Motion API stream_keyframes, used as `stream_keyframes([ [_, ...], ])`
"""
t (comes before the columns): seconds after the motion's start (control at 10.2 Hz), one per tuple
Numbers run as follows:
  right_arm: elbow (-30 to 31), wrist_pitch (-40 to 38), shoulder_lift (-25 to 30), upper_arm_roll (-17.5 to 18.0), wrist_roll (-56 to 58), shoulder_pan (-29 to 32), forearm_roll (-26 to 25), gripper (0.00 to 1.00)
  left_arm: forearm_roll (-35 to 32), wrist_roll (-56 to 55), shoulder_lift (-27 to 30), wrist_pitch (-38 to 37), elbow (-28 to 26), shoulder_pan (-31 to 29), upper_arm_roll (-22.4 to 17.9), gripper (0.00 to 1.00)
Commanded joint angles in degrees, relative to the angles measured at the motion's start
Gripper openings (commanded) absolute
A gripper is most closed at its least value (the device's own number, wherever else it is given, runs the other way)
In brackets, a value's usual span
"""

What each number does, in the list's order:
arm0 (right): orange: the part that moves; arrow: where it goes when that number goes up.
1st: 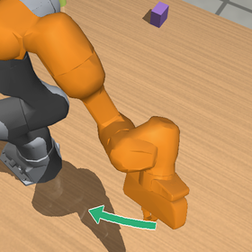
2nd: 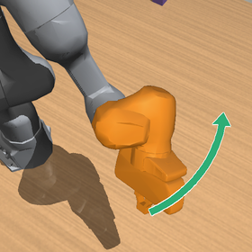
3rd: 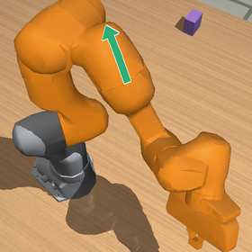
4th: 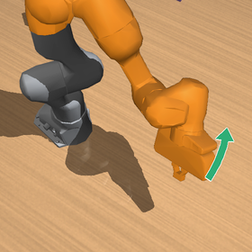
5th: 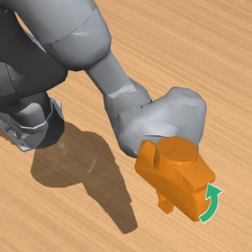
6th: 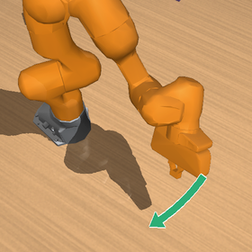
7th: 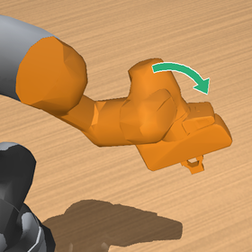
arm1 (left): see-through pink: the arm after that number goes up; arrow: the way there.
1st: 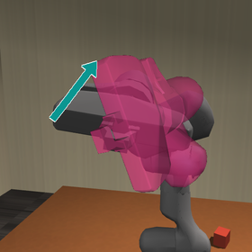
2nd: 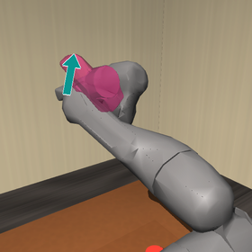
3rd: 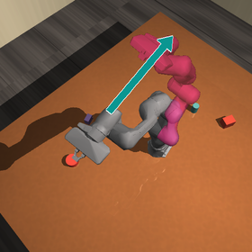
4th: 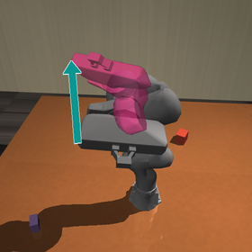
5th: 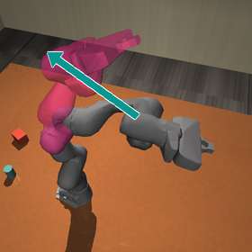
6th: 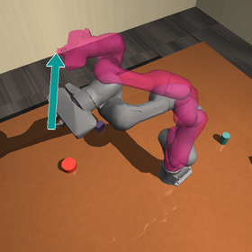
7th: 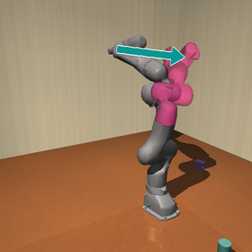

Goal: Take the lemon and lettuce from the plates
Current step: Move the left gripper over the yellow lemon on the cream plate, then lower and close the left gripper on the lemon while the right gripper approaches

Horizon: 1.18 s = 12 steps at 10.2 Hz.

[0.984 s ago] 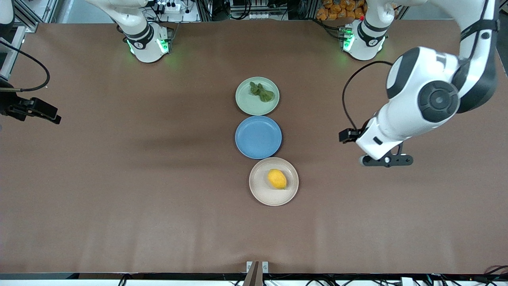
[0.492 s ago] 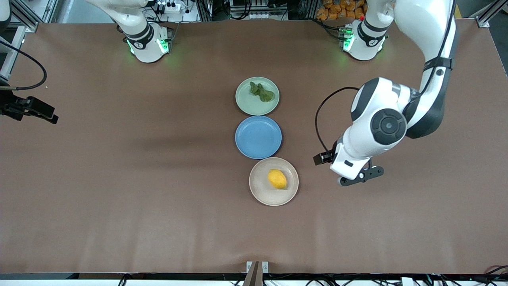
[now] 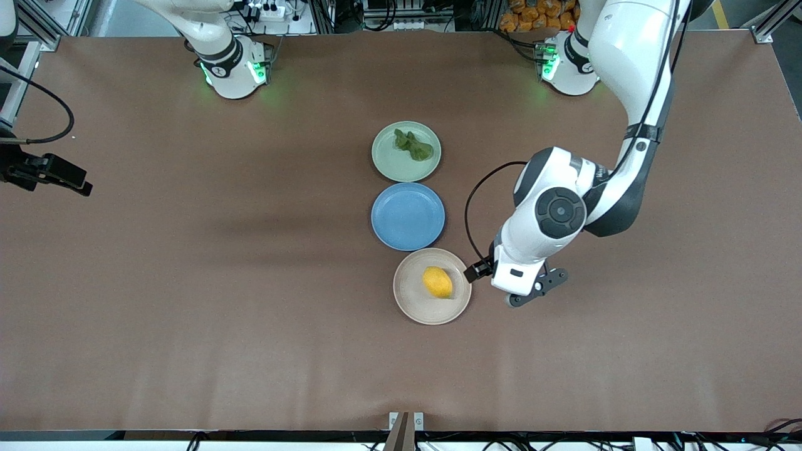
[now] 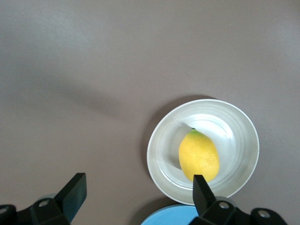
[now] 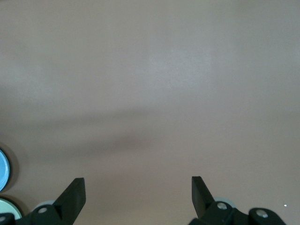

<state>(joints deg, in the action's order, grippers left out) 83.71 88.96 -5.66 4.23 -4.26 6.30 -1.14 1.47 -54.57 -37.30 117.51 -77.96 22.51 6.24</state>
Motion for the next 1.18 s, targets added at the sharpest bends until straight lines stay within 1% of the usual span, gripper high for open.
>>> stream_keyframes([
  [0.0,-0.4,-0.8,-0.1,0.5,-0.1,0.9,0.7,1.0,0.5,-5.5,-2.6,4.3,1.9,1.6,-0.5,1.0],
  [0.1,-0.5,-1.6,-0.1,0.6,0.0,1.0,0.7,1.0,0.5,-7.5,-3.8,6.9,1.9,2.2,-0.5,1.0],
  [0.3,-0.2,-1.9,-0.1,0.6,-0.1,0.8,0.9,1.0,0.4,-8.0,-6.4,12.5,1.9,4.3,-0.9,1.0],
  [0.69,1.4,-2.2,-0.8,0.7,0.6,0.3,1.6,1.0,0.3,-11.2,-10.2,18.8,1.8,7.1,-1.8,1.0],
  [0.98,2.5,-1.4,-0.9,0.8,-0.1,-3.3,1.6,1.0,0.3,-11.5,-12.1,24.0,1.9,8.5,-3.1,1.0],
  [1.08,2.3,-1.1,-2.0,0.9,-0.2,-4.6,1.8,1.0,0.4,-12.4,-12.8,25.5,1.9,8.5,-3.1,1.0],
])
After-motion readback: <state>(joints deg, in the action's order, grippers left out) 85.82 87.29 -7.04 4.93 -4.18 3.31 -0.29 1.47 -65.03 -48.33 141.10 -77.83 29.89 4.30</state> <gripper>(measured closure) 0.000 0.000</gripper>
